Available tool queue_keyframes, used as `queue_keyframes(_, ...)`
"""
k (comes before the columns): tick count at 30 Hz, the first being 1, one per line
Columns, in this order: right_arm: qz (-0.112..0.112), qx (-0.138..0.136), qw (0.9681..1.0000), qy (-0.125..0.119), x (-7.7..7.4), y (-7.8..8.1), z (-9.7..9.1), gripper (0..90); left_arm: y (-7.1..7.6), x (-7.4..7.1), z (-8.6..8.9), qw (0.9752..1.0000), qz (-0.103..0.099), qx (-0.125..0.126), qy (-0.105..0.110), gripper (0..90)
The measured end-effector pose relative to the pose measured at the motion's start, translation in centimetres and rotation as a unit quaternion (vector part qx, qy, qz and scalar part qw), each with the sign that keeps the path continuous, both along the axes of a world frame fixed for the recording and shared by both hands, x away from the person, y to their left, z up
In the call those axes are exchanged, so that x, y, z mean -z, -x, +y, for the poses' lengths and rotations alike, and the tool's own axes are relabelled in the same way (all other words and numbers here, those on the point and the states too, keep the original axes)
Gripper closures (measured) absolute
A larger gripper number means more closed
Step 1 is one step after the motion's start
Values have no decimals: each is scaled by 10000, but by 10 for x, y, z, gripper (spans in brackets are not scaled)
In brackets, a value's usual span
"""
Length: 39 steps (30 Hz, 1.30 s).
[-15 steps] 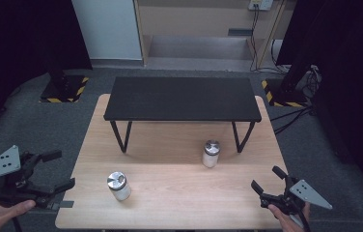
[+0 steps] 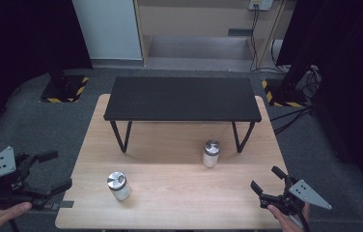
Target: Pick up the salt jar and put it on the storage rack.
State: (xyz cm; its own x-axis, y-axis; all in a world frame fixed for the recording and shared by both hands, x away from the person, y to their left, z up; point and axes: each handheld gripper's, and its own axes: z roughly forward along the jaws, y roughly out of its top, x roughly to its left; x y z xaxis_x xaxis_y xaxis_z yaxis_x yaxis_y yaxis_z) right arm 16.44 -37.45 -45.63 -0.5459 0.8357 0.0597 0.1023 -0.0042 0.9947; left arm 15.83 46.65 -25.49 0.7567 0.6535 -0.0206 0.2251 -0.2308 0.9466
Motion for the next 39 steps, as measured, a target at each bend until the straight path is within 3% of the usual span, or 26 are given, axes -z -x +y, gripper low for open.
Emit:
queue_keyframes(20,-22,-24,10000,40,-1,1,1,32,4,31,-5,9997,45,-241,-22,15)
queue_keyframes(29,-48,-35,10000,65,-2,2,2,34,7,40,-16,9990,-18,-281,-334,15)
queue_keyframes(33,-60,-32,9999,74,-2,2,2,35,7,47,-21,9989,-27,-280,-377,15)
queue_keyframes(39,-60,-37,9999,77,-2,2,1,36,6,65,-23,9992,45,-304,-264,15)
